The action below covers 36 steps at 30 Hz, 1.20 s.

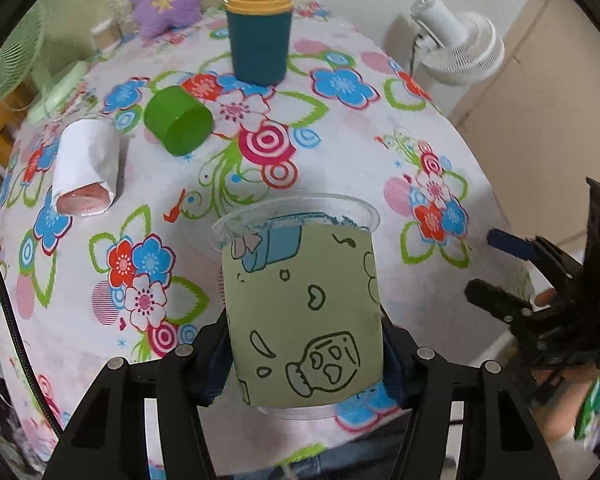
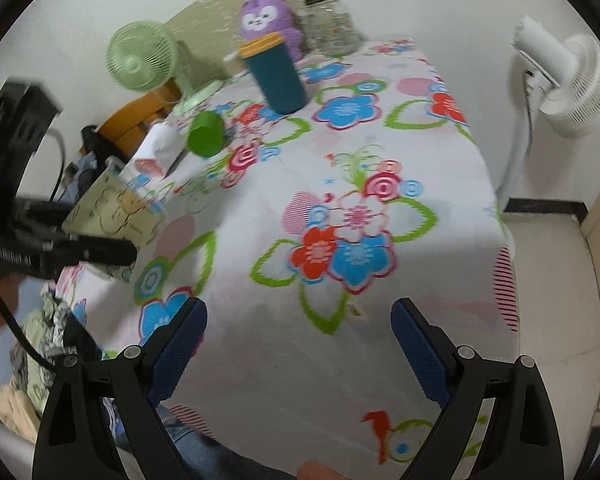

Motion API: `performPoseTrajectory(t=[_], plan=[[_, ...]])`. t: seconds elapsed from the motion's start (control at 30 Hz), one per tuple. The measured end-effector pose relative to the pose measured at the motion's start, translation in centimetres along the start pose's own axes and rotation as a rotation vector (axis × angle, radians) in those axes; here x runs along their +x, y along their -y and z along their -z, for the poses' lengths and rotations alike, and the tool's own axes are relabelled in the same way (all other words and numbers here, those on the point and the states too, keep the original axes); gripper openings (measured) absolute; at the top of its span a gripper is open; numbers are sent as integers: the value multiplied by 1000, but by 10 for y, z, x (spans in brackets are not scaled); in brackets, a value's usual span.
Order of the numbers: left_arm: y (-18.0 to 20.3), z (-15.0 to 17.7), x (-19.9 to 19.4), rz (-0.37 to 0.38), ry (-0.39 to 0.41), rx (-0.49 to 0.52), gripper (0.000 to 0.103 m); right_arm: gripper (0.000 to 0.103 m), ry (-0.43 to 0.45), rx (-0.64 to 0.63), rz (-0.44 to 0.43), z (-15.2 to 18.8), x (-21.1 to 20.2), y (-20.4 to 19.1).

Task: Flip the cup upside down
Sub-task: 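Grasp the green-sleeved cup with the left gripper and rotate it upside down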

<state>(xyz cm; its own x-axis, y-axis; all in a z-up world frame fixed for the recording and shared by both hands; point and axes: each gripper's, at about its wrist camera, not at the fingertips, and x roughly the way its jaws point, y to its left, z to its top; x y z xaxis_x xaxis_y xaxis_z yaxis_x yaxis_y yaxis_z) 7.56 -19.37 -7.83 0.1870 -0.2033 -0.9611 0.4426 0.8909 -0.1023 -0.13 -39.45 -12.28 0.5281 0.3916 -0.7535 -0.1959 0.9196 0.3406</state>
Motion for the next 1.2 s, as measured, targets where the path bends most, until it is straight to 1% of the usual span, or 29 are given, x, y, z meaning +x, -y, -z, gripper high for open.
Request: performPoseTrajectory(t=[0.13, 0.23, 0.3, 0.43, 0.57, 0.67, 0.8, 0.87, 1.07, 1.2], plan=[[-2, -7, -3, -8, -113, 53, 63, 95, -1, -62, -25, 4, 4, -15], [-2, -12, -5, -48, -201, 104, 63, 95, -2, -91, -43, 7, 7, -24], [-3, -14, -2, -61, -260, 123, 63, 95, -4, -107, -66, 8, 9, -29], [-4, -14, 12, -93, -421, 163, 63, 95, -1, -141, -93, 12, 12, -39], [-6, -9, 30, -135, -562, 196, 63, 95, -1, -160, -120, 15, 16, -46], [-6, -5, 43, -156, -651, 209, 63, 95, -3, -171, -124, 17, 20, -50], [-3, -2, 58, -194, -710, 242, 63, 94, 2, -189, -131, 19, 22, -55], [1, -5, 66, -211, -728, 250, 64, 94, 7, -195, -140, 20, 23, -57], [2, -23, 68, -220, -718, 266, 64, 95, 18, -217, -145, 22, 24, -62], [2, -22, 68, -225, -712, 273, 64, 94, 18, -224, -149, 21, 26, -63]])
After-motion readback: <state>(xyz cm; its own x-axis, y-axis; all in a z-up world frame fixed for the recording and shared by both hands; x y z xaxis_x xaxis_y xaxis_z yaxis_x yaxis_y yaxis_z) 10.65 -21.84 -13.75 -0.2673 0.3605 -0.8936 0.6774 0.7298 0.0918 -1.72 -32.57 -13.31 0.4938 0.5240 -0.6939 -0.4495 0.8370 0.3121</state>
